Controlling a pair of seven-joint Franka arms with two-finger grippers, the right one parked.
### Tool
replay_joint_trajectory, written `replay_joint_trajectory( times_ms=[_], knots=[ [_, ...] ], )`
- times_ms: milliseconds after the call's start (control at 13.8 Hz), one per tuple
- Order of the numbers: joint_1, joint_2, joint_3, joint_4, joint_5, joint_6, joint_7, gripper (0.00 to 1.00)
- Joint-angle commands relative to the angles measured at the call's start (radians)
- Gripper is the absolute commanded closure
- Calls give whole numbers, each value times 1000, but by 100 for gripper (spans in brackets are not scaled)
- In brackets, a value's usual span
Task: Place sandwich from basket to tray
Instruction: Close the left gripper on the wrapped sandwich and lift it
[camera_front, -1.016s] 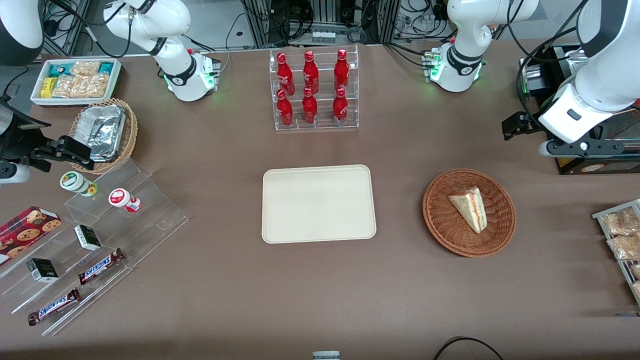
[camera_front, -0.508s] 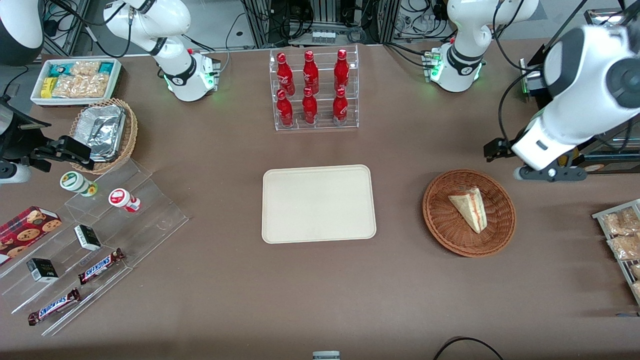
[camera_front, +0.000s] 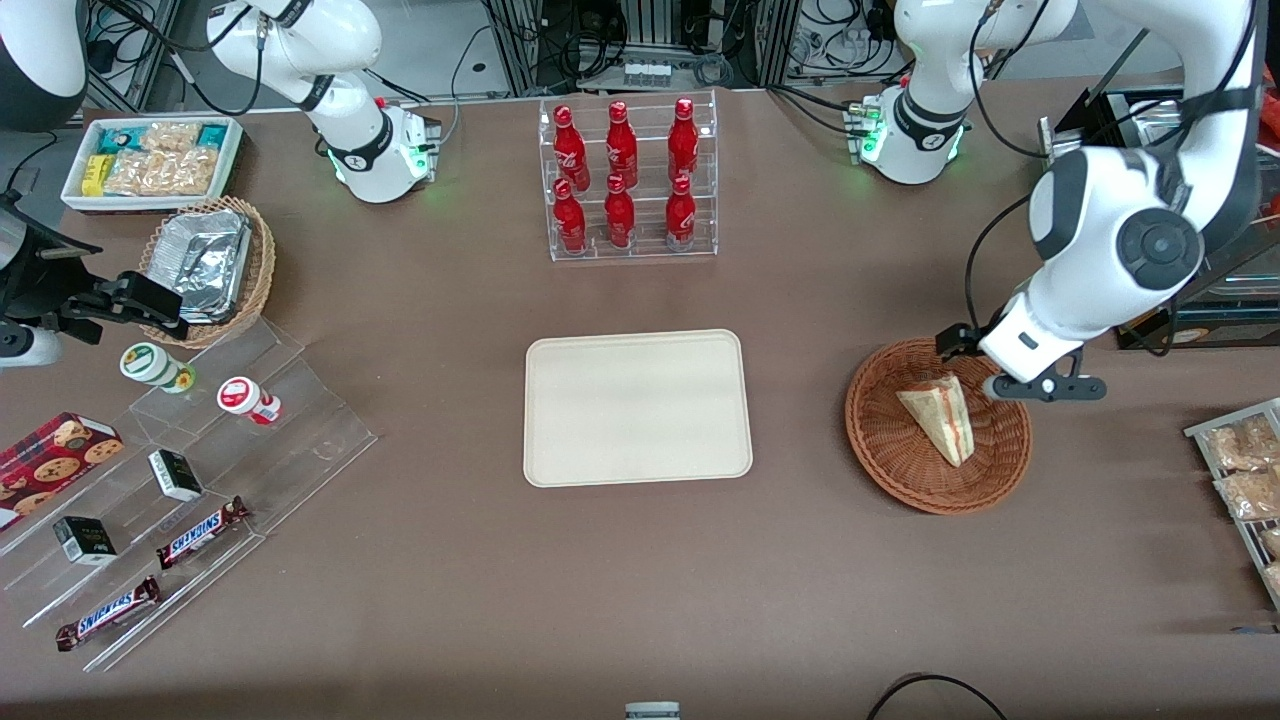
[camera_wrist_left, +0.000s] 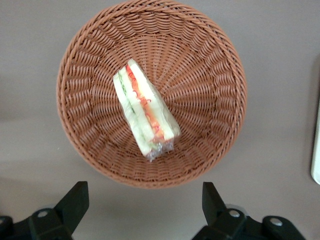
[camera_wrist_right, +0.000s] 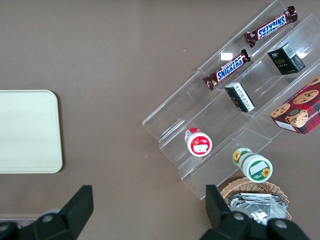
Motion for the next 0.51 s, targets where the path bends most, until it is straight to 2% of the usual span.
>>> replay_joint_trajectory(
  times_ms=[0,435],
  knots=[
    [2,4,4,-75,-4,128,-4,0],
    [0,53,13,-98,-4,244,-298,0]
  ],
)
